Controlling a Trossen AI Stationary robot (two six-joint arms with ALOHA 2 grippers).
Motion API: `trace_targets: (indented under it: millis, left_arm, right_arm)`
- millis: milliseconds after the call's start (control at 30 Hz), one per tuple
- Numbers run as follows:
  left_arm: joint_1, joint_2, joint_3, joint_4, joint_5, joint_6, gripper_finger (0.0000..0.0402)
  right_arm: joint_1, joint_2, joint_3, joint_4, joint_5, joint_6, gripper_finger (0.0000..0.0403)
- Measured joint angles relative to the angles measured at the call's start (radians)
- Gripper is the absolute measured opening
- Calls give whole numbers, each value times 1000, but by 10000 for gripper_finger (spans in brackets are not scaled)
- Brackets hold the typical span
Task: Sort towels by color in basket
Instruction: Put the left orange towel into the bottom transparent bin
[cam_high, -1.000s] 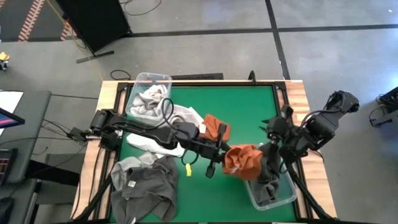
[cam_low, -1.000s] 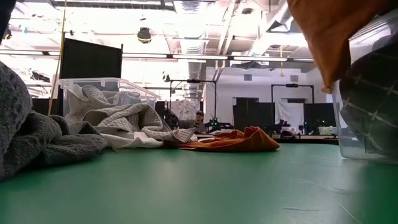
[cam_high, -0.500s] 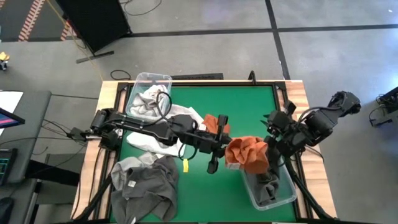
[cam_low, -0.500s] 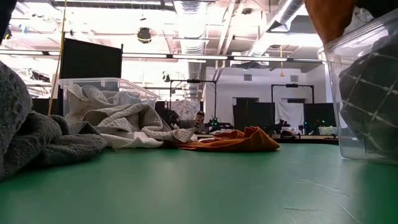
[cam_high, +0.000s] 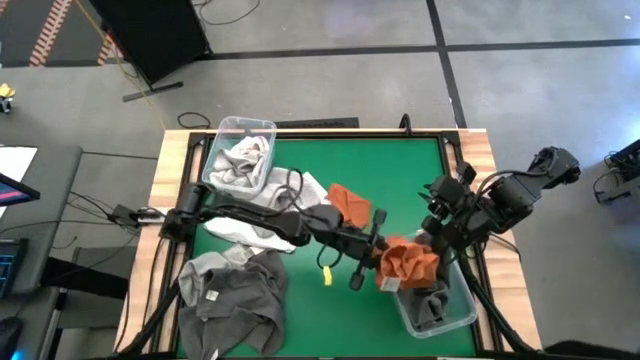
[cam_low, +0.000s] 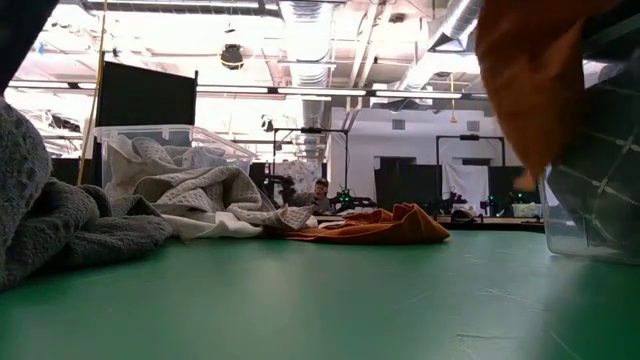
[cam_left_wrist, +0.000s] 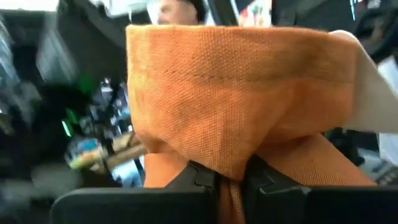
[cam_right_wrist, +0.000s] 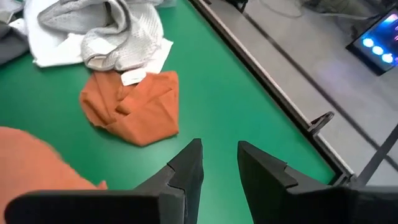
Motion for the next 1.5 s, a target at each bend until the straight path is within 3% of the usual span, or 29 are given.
trace_targets:
  millis: [367,600,767,1133,1333,1500]
  left_arm:
    - [36,149,-1,-17,-12,-115,12]
    - [79,157,41,-188,-11,-189,23]
    - [75,157,45,-190,26,-178,69]
    - [62,157,45,-190,55,-183,201]
    - [62,134,45,-202,75,-189,219]
    - [56,74,45,-312,77,-122,219]
  right_arm:
    - [2,0,0,1,-41,-6,131]
    - [108,0,0,84,-42,-34,131]
    - [198,13,0,180,-42,-77,148]
    - [269,194,0,188,-76,-51,250]
    - [260,306,0,145,-114,13,242]
    - [271,375,0,89,-151,108,221]
